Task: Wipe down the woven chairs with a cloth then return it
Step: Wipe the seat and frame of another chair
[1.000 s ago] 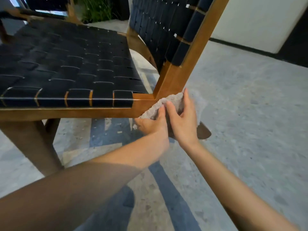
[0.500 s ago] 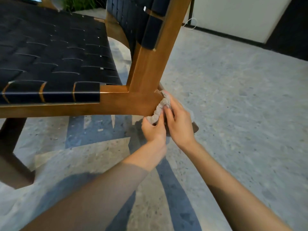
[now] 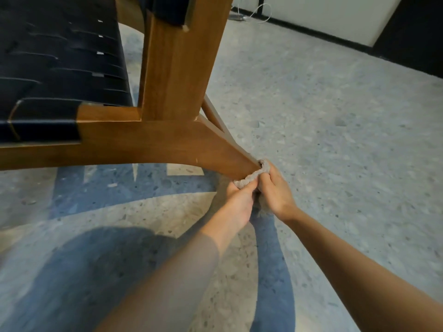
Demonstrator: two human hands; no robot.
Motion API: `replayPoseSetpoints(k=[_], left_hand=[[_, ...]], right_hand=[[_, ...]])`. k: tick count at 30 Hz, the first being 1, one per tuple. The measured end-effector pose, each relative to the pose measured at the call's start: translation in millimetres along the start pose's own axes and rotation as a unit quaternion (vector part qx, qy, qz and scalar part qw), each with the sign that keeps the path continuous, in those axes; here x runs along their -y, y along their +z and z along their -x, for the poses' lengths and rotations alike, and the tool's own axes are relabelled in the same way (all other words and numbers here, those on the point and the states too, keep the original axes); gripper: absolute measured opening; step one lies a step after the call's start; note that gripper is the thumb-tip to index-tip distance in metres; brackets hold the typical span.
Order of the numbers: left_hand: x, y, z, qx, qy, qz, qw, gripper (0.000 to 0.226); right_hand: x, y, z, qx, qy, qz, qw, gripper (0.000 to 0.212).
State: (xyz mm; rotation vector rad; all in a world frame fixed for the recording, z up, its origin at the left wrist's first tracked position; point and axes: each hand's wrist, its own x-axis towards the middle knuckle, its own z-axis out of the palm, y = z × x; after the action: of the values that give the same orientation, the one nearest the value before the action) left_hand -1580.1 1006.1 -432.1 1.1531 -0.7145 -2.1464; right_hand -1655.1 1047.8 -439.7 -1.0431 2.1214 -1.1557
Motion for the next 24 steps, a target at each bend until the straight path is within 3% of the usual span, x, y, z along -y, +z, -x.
replayPoseSetpoints(k=[2, 5, 10, 15, 20, 24], left_hand=[[3.1, 0.4, -3.7, -0.002, -0.023, 0.013, 1.0, 0.033], [5.4, -2.8, -5.8, -0.018, -0.013, 0.012, 1.0, 0.033], [8.1, -5.5, 9.0, -0.156, 0.085, 0.007, 0.984, 0.043], [-15.7, -6.7, 48.9, -0.3, 0.195, 0.052, 0.932, 0.037], [-55.2, -6.5, 100.6, -0.319, 0.292, 0.075, 0.898, 0.044], [-89.7, 3.4, 144.3, -0.289, 0.453, -0.001, 0.843, 0.056]], right_hand=[[-1.4, 2.7, -2.0, -0.006, 0.001, -0.011, 1.0, 0.044], [-1.0, 3.3, -0.2, -0.017, 0.001, -0.032, 0.999, 0.034], [11.6, -7.2, 21.0, -0.041, -0.04, -0.04, 0.998, 0.036], [64.2, 0.8, 48.9, -0.067, -0.129, -0.138, 0.98, 0.038], [115.1, 13.3, 73.5, -0.076, -0.152, -0.245, 0.954, 0.038], [157.2, 5.9, 82.2, -0.045, -0.174, -0.303, 0.936, 0.032]])
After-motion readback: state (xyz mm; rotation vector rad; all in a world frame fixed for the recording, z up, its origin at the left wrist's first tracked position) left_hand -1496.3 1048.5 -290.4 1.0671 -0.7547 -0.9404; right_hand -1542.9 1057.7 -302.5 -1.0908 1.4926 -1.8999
